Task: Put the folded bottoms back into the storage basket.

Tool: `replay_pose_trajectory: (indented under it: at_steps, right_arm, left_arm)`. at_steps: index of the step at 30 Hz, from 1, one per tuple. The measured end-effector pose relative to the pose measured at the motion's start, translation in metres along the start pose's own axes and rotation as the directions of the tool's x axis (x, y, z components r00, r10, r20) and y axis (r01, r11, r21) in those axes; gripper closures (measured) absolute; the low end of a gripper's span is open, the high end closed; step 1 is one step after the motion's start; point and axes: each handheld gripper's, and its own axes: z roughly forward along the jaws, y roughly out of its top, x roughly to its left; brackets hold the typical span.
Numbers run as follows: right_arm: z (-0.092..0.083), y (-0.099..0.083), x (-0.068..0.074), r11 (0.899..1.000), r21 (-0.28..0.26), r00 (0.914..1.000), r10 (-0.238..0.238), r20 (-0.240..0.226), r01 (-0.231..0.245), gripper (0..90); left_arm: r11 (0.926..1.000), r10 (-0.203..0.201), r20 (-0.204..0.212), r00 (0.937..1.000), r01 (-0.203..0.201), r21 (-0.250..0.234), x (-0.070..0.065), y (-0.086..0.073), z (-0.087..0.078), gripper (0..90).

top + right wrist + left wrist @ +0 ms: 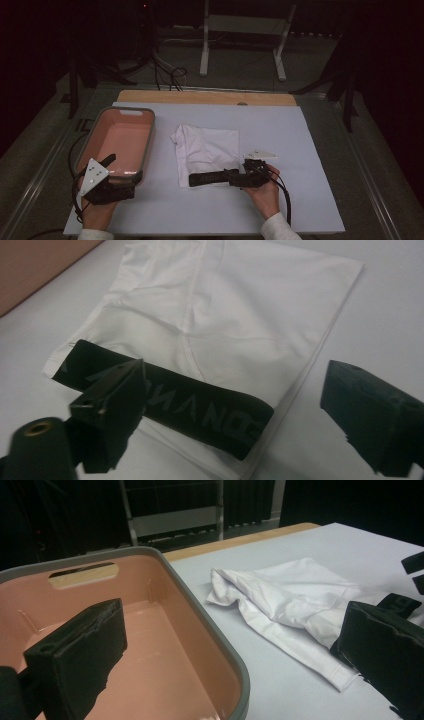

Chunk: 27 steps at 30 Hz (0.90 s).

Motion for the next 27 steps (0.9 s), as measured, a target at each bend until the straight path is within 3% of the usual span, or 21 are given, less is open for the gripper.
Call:
replay_pose_trajectory:
  at_steps: [6, 9, 22, 27]
  right_arm:
    - [0.004, -0.001, 0.000, 0.999, 0.037, 0.9999, 0.010, 0.002, -0.011, 17.8]
    - [0.008, -0.002, -0.001, 0.998, 0.059, 0.9996, 0.029, 0.009, -0.029, 25.2]
    - [0.022, -0.007, 0.000, 0.989, 0.141, 0.9976, 0.048, 0.049, -0.054, 25.4]
    - [0.026, -0.010, -0.004, 0.982, 0.164, 0.9947, 0.086, 0.057, -0.094, 27.2]
  left_arm:
    - [1.0000, -0.003, 0.000, 1.0000, 0.003, 0.004, 0.000, -0.001, 0.001, 0.2]
    - [1.0000, 0.003, 0.001, 1.0000, -0.003, 0.008, -0.001, -0.001, 0.002, 0.2]
    - [0.9999, 0.007, 0.001, 1.0000, -0.007, 0.011, -0.002, -0.001, 0.002, 0.2]
    - [0.9999, 0.010, 0.005, 0.9999, -0.010, 0.010, -0.003, -0.001, 0.002, 0.2]
